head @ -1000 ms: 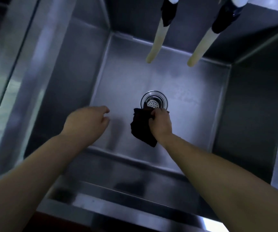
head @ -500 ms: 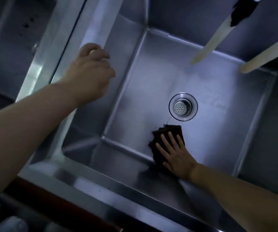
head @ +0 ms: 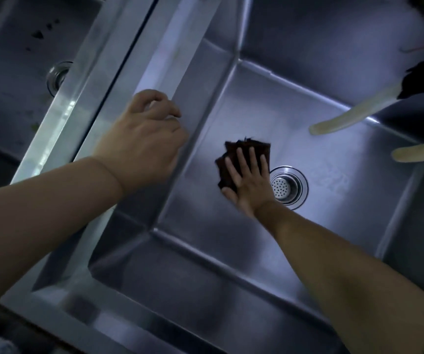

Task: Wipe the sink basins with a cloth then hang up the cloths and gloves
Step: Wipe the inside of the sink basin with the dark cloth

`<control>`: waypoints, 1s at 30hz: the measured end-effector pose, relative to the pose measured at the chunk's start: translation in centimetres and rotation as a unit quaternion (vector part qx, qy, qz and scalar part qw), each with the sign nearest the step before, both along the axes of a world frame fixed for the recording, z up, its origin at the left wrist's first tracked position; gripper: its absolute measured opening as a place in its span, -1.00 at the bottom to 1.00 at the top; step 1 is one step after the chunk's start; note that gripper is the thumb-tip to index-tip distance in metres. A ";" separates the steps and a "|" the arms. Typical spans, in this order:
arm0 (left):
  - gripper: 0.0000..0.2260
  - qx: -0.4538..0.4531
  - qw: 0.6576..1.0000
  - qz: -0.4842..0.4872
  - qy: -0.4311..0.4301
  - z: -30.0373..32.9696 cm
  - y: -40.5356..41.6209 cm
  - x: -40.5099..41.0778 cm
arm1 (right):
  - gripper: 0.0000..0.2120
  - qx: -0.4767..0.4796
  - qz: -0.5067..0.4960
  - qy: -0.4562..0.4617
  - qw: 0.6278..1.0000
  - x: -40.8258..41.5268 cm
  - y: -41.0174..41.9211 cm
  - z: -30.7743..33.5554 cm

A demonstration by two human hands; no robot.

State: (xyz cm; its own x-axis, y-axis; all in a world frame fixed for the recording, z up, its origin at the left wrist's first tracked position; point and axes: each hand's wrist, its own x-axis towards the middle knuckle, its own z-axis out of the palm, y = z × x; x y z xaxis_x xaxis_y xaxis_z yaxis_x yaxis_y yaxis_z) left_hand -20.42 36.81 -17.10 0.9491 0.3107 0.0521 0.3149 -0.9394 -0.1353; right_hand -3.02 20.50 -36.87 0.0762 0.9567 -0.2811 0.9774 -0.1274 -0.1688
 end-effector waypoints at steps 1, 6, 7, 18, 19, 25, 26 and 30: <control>-0.84 -0.001 1.000 -0.002 -0.003 0.0 0.0 0.1 | -0.28 -0.004 -0.018 -0.012 1.000 1.2 0.9 -0.3; -0.85 0.010 1.000 -0.011 -0.003 -0.3 0.0 0.0 | -0.29 -0.024 -0.132 -0.054 0.989 7.4 2.4 -0.3; -0.85 0.012 1.000 -0.011 -0.005 -0.3 0.0 0.0 | -0.28 -0.023 -0.161 -0.053 0.985 8.5 1.9 -0.1; -0.87 0.041 0.999 -0.026 -0.001 0.1 -0.3 0.2 | -0.25 -0.055 -0.307 -0.007 0.950 5.4 -12.6 2.1; -0.87 0.043 0.999 -0.027 0.001 0.1 -0.3 0.2 | -0.25 -0.059 -0.298 -0.007 0.953 4.0 -13.4 2.1; -0.87 0.048 0.999 -0.024 0.006 0.2 -0.3 0.2 | -0.29 -0.070 -0.138 0.026 0.988 -2.6 -14.4 1.9; -0.87 0.048 0.999 -0.024 0.010 0.2 -0.4 0.3 | -0.32 -0.061 -0.102 0.031 0.992 -3.2 -13.8 1.7; -0.86 0.047 0.999 -0.022 0.012 0.0 -0.3 0.3 | -0.32 -0.021 0.033 0.031 0.999 -4.3 -8.8 0.7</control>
State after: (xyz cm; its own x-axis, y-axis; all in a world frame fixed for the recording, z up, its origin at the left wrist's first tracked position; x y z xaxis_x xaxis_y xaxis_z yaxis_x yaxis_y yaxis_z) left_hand -20.10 36.53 -17.06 0.9631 0.2634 0.0553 0.2690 -0.9351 -0.2309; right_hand -7.31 11.65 -36.15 -0.0062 0.9460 -0.3242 0.9716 -0.0710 -0.2257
